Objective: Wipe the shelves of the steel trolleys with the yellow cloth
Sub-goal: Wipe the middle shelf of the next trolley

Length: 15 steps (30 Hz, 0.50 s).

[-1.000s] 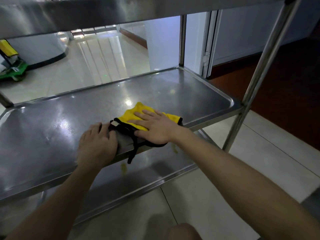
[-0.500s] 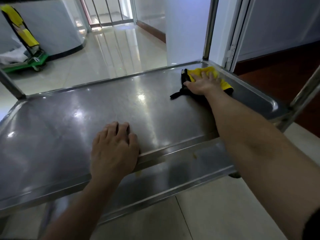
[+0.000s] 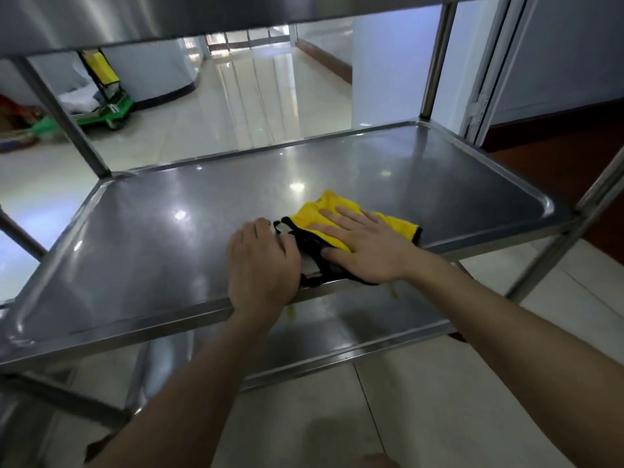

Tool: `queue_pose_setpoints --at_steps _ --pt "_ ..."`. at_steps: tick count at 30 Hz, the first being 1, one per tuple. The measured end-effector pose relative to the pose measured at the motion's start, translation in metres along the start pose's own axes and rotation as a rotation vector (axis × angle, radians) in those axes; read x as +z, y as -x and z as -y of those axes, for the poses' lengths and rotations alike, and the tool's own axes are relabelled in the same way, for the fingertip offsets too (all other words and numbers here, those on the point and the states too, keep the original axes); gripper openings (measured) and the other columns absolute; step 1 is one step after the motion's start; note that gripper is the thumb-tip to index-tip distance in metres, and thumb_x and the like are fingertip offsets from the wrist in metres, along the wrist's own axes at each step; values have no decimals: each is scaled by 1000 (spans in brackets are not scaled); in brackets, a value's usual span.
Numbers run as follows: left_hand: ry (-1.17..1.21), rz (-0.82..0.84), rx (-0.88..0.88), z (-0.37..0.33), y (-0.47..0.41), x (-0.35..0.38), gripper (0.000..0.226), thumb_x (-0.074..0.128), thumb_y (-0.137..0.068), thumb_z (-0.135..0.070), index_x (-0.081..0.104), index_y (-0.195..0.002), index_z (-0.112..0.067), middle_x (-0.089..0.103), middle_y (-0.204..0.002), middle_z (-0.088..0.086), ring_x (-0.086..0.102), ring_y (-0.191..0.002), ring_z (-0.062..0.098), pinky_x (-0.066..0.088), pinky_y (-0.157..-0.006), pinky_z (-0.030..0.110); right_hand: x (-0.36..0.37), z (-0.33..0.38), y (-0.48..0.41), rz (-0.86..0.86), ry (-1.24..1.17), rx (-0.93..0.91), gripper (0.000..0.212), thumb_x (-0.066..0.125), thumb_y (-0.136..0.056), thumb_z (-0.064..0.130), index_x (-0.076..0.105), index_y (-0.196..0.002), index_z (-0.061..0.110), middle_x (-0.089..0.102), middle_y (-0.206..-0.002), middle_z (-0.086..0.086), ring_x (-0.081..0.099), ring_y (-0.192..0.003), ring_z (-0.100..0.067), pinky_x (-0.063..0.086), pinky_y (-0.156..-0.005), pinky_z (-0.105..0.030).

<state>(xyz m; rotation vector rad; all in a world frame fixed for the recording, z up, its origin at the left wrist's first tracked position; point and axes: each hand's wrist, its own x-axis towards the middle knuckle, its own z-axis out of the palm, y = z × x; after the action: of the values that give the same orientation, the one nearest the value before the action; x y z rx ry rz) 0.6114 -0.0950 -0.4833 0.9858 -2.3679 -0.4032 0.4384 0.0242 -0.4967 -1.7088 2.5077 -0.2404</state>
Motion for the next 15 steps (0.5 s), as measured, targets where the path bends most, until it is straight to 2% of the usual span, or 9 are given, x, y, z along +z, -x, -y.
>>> queue_pose_setpoints --at_steps 2,5,7,9,11,13,15 --pt "76 -87 61 -2 6 0 26 58 -106 -17 65 -122 2 67 -119 23 60 -121 43 43 -110 53 -3 -1 9 4 1 20 65 25 -102 73 14 -164 58 3 -178 18 -3 -165 -9 0 -133 -47" --pt "204 -24 100 20 1 -21 30 60 -107 -25 66 -131 -7 67 -132 14 57 -134 35 42 -118 51 -8 0 8 20 24 28 63 30 -105 72 12 -165 58 -1 -178 18 -6 -165 -9 0 -133 -48" --pt "5 38 127 58 -7 -41 38 52 -108 -40 65 -135 -15 65 -139 9 56 -137 29 42 -121 49 -8 -2 8 41 23 28 67 27 -102 76 11 -164 59 -2 -178 19 -7 -165 -9 0 -133 -48" --pt "-234 83 106 105 -17 -62 52 41 -108 -50 63 -141 -16 61 -148 11 51 -144 30 37 -123 50 -9 -2 8 55 6 37 72 24 -96 83 11 -163 61 -3 -178 19 -7 -165 -10 1 -133 -50" --pt "-424 184 59 142 -22 -78 55 39 -109 -51 55 -151 -18 47 -163 14 34 -157 34 28 -127 53 -12 0 3 71 -11 67 83 17 -86 93 9 -163 62 -3 -178 19 -7 -165 -11 2 -133 -52" --pt "-615 318 114 162 -20 -79 54 39 -110 -50 47 -155 -23 30 -172 16 19 -163 41 22 -128 59 -11 2 -8 80 -24 116 95 12 -76 100 8 -163 62 -4 -178 19 -7 -165 -12 2 -132 -54" --pt "-659 389 165 168 -20 -75 59 27 -109 -54 40 -159 -25 20 -176 16 11 -164 43 20 -129 60 -11 2 -33 71 -31 179 96 16 -77 102 7 -163 62 -5 -179 17 -9 -165 -14 1 -132 -56"
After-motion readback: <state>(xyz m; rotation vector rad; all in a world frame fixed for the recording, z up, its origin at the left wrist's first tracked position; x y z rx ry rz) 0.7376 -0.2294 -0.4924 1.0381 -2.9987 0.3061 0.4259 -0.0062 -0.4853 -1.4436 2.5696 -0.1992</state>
